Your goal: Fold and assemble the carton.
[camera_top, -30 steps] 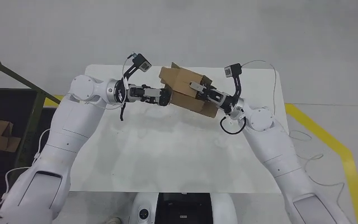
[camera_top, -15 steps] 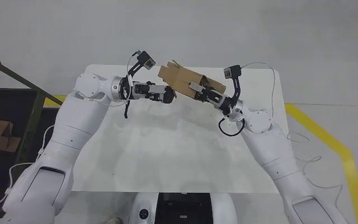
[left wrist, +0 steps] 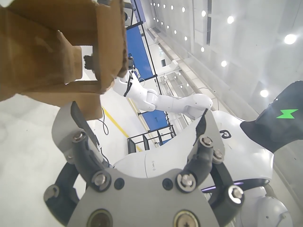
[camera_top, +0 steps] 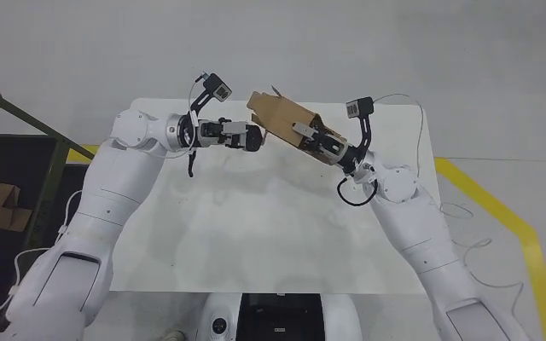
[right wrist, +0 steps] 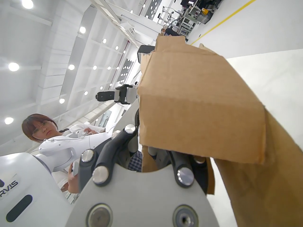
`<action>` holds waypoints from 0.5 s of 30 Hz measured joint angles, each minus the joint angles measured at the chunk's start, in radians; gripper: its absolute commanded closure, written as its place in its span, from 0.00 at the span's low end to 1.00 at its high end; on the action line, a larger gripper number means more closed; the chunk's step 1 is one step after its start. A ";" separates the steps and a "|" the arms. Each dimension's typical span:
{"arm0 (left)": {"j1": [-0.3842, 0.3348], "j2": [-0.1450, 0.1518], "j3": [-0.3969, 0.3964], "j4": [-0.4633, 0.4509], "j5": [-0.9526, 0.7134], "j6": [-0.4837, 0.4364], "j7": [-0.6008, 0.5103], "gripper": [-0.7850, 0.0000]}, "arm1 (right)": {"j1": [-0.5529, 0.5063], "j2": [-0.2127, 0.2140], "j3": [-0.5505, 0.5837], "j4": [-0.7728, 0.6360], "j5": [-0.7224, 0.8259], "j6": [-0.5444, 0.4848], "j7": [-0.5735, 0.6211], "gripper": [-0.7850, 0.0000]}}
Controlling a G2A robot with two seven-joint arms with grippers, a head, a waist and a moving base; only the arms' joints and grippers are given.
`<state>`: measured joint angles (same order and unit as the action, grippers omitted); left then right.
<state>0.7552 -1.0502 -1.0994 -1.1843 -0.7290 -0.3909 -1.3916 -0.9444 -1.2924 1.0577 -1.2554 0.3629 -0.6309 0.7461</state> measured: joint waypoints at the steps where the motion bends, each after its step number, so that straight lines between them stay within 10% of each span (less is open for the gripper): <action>1: 0.003 0.002 -0.011 0.004 0.003 -0.008 0.006 0.00 | 0.002 0.001 0.003 0.001 0.003 -0.003 0.011 1.00; 15: 0.053 0.033 -0.130 -0.001 0.078 -0.017 0.085 0.00 | -0.007 0.006 0.014 -0.032 0.061 -0.015 0.099 1.00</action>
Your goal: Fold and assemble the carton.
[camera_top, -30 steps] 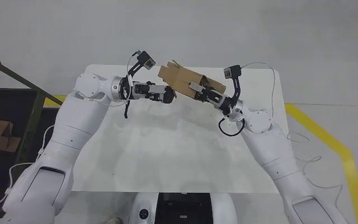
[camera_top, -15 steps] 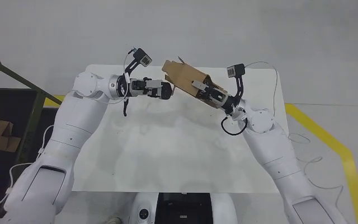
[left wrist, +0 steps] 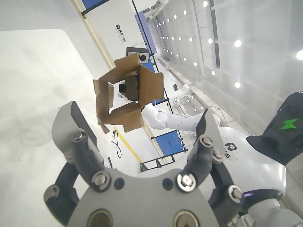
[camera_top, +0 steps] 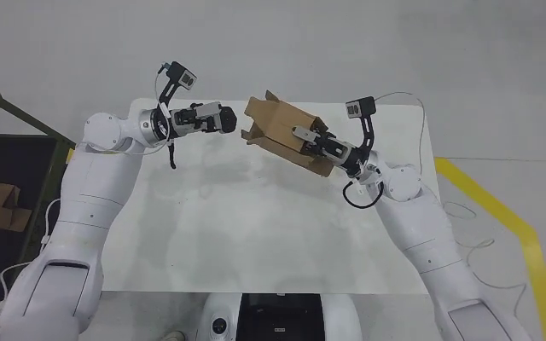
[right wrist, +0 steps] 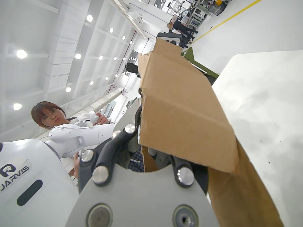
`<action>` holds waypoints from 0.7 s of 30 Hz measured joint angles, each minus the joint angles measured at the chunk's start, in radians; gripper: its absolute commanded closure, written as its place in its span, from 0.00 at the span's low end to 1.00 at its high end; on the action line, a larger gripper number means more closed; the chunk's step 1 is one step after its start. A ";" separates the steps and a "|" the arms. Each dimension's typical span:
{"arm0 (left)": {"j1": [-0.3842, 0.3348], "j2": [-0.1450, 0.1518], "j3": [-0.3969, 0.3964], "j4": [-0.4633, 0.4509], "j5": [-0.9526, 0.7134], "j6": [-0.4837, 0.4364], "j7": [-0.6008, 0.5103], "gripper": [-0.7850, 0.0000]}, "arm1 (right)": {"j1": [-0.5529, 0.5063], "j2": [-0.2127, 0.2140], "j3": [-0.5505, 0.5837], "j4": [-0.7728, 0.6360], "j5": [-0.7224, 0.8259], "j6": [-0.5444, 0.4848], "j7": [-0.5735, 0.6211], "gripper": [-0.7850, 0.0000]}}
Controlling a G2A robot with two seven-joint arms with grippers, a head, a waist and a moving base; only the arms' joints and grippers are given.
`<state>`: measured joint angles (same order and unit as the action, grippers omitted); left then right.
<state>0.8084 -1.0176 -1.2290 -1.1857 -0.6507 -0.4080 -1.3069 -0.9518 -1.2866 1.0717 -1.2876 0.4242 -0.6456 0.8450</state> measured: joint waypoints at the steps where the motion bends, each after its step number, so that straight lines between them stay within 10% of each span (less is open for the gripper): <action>1: 0.001 -0.001 0.005 0.000 0.002 0.005 0.000 0.00 | -0.001 0.000 -0.001 -0.004 0.003 0.000 0.003 1.00; 21: -0.031 -0.025 0.050 0.015 -0.135 0.046 -0.118 0.00 | -0.008 -0.010 -0.044 -0.037 0.002 0.013 0.016 1.00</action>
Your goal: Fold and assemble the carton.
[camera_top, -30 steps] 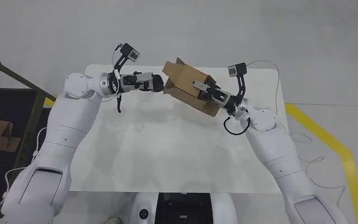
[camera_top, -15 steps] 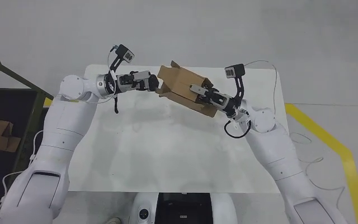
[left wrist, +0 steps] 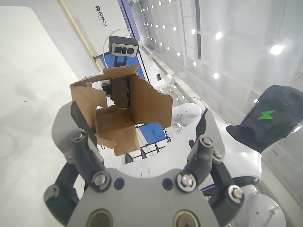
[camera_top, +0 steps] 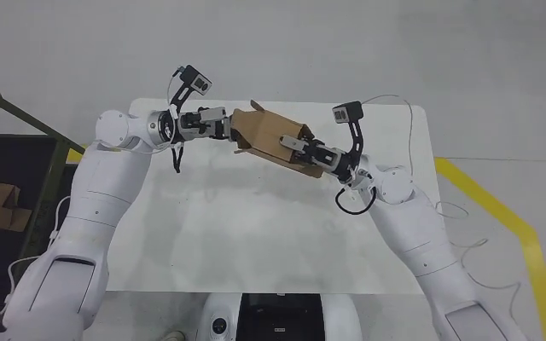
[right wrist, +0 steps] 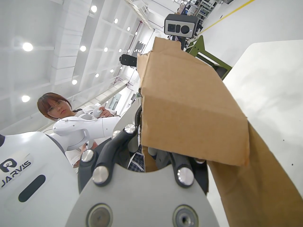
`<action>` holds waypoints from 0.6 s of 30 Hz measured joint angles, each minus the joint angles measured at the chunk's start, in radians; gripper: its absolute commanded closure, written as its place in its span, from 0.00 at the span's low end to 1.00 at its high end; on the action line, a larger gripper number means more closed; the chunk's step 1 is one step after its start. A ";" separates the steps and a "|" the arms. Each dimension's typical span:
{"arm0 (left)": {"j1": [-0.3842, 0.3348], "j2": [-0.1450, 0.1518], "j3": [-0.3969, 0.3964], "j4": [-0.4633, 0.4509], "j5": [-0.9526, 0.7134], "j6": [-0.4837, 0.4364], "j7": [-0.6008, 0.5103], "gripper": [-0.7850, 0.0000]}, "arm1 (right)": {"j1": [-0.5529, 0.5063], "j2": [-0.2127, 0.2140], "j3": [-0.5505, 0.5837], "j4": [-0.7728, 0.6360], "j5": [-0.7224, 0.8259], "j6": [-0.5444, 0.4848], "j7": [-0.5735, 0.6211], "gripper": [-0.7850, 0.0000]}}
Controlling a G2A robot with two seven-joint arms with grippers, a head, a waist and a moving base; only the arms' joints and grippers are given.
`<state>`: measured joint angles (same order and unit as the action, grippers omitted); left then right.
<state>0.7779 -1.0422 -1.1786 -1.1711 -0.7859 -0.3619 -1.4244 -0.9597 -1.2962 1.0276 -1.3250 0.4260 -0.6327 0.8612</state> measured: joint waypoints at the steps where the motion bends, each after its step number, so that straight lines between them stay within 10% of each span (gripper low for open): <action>1: -0.001 -0.001 0.002 -0.001 -0.002 0.002 -0.004 0.00 | 0.000 -0.001 -0.003 0.000 0.003 0.000 0.002 1.00; 18: -0.020 -0.014 0.032 -0.022 0.015 0.018 -0.012 0.00 | 0.006 -0.008 -0.023 0.016 0.023 -0.004 0.024 1.00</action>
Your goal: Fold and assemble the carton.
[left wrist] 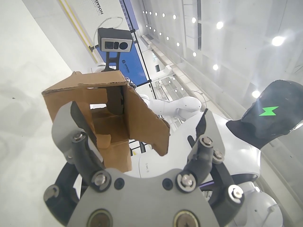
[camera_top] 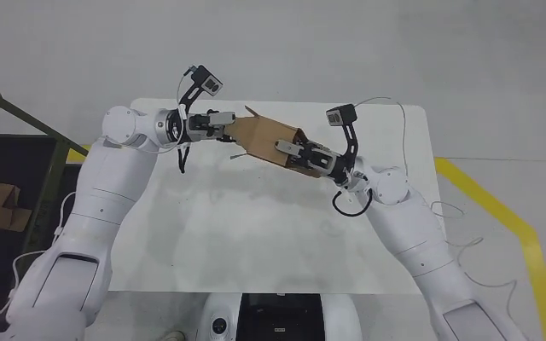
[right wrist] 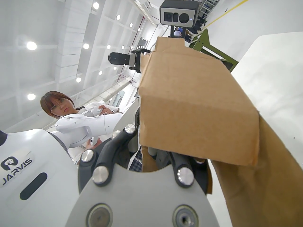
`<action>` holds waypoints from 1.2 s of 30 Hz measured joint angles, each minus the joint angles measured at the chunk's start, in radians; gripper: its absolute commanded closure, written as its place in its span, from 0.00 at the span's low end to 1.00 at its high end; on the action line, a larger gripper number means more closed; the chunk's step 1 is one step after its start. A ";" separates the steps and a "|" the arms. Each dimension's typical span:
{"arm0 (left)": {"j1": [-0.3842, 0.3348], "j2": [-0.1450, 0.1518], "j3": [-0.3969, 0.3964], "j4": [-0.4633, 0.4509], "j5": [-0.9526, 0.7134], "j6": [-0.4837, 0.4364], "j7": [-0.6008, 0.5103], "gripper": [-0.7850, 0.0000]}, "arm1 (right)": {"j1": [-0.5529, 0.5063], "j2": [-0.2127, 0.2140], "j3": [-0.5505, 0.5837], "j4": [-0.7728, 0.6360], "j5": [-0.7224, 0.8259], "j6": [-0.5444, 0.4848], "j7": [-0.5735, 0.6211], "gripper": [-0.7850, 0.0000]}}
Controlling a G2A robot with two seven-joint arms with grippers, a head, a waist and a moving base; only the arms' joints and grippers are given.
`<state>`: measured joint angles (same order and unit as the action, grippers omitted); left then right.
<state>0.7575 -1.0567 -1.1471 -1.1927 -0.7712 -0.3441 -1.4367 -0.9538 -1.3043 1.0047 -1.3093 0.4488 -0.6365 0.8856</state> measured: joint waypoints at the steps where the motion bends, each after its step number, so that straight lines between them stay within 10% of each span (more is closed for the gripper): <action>1: -0.001 -0.001 0.001 0.001 0.001 0.000 0.001 0.00 | 0.000 0.000 -0.001 0.000 0.001 0.000 0.001 1.00; 36: 0.020 -0.007 -0.026 -0.006 -0.011 0.012 0.009 0.00 | 0.006 0.001 0.070 0.076 -0.024 0.007 -0.113 1.00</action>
<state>0.7775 -1.0633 -1.1728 -1.1992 -0.7822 -0.3321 -1.4276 -0.9475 -1.3032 1.0747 -1.2333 0.4250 -0.6291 0.7726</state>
